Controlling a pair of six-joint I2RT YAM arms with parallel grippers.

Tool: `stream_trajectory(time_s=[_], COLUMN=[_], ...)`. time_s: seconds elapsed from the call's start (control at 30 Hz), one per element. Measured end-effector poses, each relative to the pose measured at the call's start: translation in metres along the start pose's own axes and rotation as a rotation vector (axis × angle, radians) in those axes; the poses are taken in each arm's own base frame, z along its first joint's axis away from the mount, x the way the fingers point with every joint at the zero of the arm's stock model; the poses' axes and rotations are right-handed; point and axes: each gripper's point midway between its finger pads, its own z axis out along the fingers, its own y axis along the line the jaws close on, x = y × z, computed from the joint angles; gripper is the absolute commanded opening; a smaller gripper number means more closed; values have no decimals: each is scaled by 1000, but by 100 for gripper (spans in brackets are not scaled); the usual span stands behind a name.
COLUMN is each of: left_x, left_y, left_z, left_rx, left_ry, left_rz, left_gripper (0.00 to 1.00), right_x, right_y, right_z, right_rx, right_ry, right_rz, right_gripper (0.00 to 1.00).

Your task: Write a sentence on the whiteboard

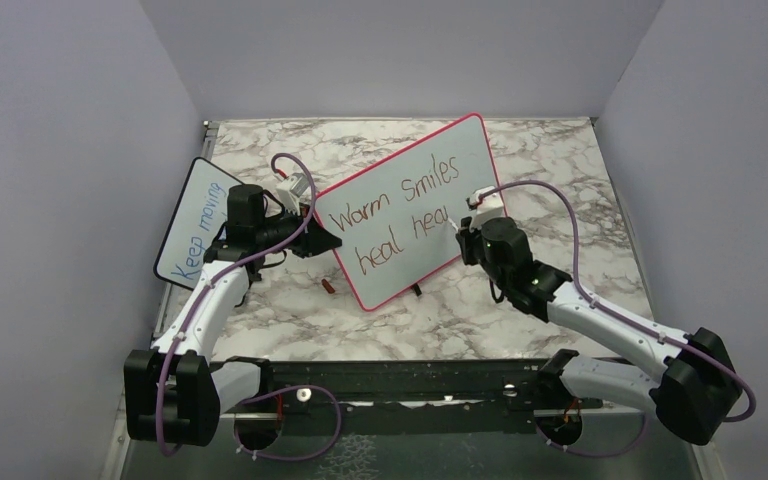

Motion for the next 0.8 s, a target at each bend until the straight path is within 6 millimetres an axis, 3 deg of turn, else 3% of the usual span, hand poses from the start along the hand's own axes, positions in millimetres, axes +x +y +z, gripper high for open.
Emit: stream_trajectory(time_s=[0.8], left_x=[0], left_y=[0], left_z=[0], left_rx=[0], left_ry=[0], left_rz=[0], left_gripper=[0], right_x=[5], right_y=[-1], right_z=[0], right_rx=[2], right_ry=[8], right_rz=[-12], right_gripper=[1])
